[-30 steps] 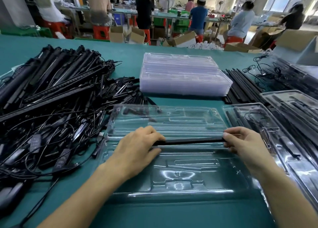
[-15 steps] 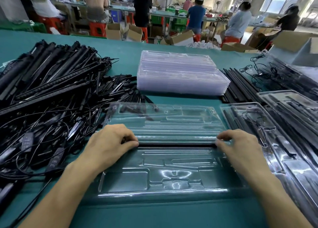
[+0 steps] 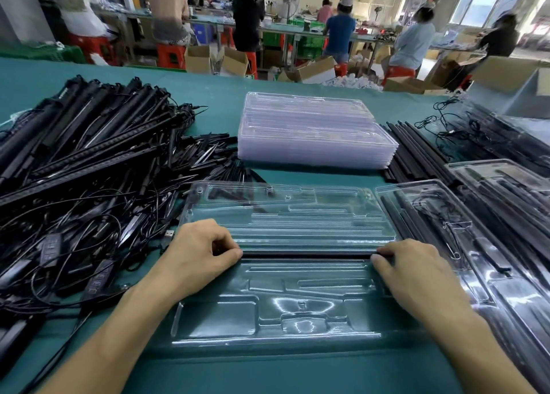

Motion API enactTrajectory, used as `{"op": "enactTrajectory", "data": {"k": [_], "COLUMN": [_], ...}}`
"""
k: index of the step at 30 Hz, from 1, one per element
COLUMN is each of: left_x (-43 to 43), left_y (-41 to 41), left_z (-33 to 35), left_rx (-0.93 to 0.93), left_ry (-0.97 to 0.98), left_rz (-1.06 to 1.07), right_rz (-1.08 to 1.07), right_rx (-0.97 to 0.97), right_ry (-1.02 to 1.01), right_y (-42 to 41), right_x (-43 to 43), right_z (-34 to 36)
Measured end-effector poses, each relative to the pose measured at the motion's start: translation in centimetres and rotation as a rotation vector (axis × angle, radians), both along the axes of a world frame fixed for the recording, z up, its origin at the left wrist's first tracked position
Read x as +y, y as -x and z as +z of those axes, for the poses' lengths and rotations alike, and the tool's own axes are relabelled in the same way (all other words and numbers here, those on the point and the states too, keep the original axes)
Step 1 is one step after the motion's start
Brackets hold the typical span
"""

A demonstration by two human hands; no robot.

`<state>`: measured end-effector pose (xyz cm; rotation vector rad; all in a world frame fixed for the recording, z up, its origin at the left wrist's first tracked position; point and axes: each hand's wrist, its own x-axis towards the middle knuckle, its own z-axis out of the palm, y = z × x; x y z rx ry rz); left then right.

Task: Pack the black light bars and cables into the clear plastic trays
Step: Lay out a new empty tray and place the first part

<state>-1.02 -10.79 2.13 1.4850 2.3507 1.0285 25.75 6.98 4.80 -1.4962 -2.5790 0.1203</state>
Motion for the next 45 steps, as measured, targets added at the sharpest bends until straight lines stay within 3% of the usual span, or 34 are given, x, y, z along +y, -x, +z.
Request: {"op": "enactTrajectory", "data": {"k": [2,5,12,17,22,26,29,31,34,36,41,45], "left_x": [0.1,0.0,0.1,0.1,0.2,0.1,0.1,0.2,0.3,0.3,0.4,0.3], "left_y": [0.0,-0.1,0.4,0.5,0.3,0.3,0.3,0.2,0.3,0.4,0.3,0.0], "left_z": [-0.1,-0.1,0.0,-0.4,-0.6,-0.5,-0.5,-0.5,-0.7,-0.7,-0.7,-0.5], "left_rx": [0.018,0.008,-0.079,-0.077,0.042,0.054,0.053,0.064,0.073,0.061,0.035,0.135], "left_ry": [-0.001,-0.037,-0.143,-0.069,0.003,0.019,0.010,0.005,0.004,0.000,0.003,0.064], "left_rz": [0.005,0.024,0.120,0.112,0.143,0.150,0.158,0.171,0.174,0.169,0.140,0.114], "right_rz": [-0.013,0.116,0.444,0.291,0.175,0.158,0.169,0.215,0.380,0.501,0.623,0.524], "right_rx": [-0.033,0.123,0.282,0.198,0.123,0.032,0.039,0.162,0.456,0.536,0.303,0.228], "right_ry": [-0.016,-0.071,0.135,0.207,0.270,0.149,0.020,-0.038,0.071,0.142,0.111,0.122], "right_y": [1.3,6.0,19.0,23.9,25.8,26.3,25.7,24.4,20.4,16.6,7.2,2.0], "right_x": [0.5,1.7,3.6,4.3,5.5,5.3,4.7,4.9,5.1,4.5,2.5,1.7], "right_z": [0.7,1.9,1.4,0.5,1.1,1.2,1.0,1.3,2.4,3.0,1.9,-0.1]}}
